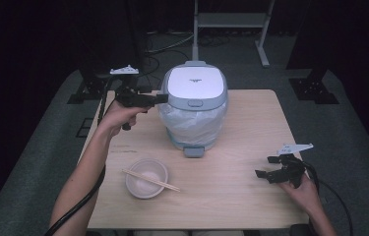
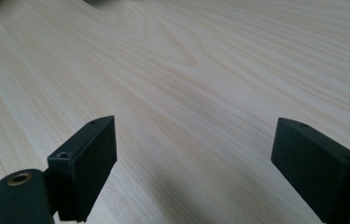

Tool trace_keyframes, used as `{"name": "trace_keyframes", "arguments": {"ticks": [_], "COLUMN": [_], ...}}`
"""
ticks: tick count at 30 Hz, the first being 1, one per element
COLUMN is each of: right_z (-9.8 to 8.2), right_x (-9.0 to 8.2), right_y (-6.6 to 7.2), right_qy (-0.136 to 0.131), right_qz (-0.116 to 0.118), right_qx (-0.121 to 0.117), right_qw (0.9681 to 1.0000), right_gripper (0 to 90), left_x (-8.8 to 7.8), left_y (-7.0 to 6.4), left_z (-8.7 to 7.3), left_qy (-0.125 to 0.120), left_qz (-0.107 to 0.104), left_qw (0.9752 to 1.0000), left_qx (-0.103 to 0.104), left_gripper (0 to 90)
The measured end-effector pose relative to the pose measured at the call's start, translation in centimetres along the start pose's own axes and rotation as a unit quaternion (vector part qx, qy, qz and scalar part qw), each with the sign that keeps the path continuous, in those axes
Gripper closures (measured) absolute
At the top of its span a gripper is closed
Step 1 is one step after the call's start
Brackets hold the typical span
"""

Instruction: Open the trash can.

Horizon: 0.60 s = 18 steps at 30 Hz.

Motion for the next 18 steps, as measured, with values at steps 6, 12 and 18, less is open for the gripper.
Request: {"name": "trace_keyframes", "arguments": {"ticks": [6, 12, 18], "right_z": [0.4, 1.0, 1.6], "right_x": [0.1, 0.3, 0.4], "right_y": [0.2, 0.4, 0.7], "right_qy": [-0.007, -0.005, -0.003], "right_qz": [0.012, 0.017, 0.019], "right_qx": [-0.001, -0.007, -0.011], "right_qw": [0.9999, 0.9998, 0.9998], "right_gripper": [12.8, 12.9, 12.9], "left_x": [-1.5, -2.6, -3.7], "left_y": [0.0, -0.3, -0.3], "left_z": [-0.8, -1.7, -2.9], "left_qy": [-0.002, 0.003, 0.004], "left_qz": [0.002, 0.0, 0.002], "left_qw": [1.0, 0.9999, 0.9998], "left_qx": [0.006, 0.016, 0.022], "left_gripper": [5.4, 5.4, 5.4]}}
Point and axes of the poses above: each handheld gripper's, and its own axes: x roughly forward along the jaws, z roughly out of its top, y roughly to its left, the point moved 4 cm from there along x, roughly forward along the jaws, and after that the axes turned 5 degrees about -y, right-handed, at the moved point
